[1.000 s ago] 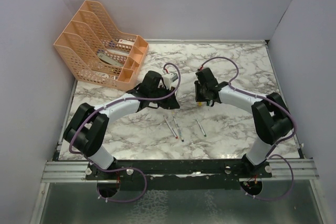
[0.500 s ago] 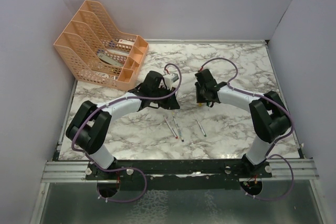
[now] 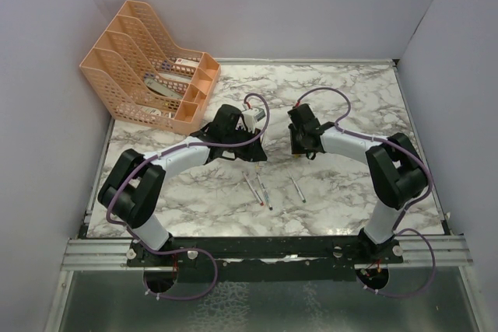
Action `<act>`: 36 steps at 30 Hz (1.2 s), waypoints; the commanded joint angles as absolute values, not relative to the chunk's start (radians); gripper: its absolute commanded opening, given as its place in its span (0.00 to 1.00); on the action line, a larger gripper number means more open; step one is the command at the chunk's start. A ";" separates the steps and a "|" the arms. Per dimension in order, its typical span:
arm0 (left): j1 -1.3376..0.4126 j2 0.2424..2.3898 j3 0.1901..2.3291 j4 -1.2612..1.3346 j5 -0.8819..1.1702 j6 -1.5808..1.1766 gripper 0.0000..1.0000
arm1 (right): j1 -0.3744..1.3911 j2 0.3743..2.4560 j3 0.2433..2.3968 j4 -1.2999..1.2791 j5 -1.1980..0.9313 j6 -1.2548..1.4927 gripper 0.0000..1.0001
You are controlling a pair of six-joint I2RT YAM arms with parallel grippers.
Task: Insert the pens into the pen caps
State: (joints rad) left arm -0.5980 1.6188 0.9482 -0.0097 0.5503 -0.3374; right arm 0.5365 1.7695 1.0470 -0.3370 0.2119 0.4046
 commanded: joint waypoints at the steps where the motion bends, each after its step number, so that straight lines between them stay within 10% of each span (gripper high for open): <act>1: -0.603 1.628 0.970 -0.004 0.568 -0.323 0.00 | 0.538 1.794 1.042 -0.324 0.199 0.397 0.22; 15: -0.603 1.638 0.982 -0.017 0.573 -0.307 0.00 | 0.538 1.839 1.051 -0.345 0.151 0.410 0.01; 36: -0.617 1.585 0.948 0.075 0.640 -0.388 0.00 | 0.538 1.480 1.057 -0.080 0.085 0.442 0.01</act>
State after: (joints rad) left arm -0.6014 1.6382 0.9691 -0.0097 0.5777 -0.3248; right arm 0.5365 1.5997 1.1007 -0.2649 0.1249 0.4217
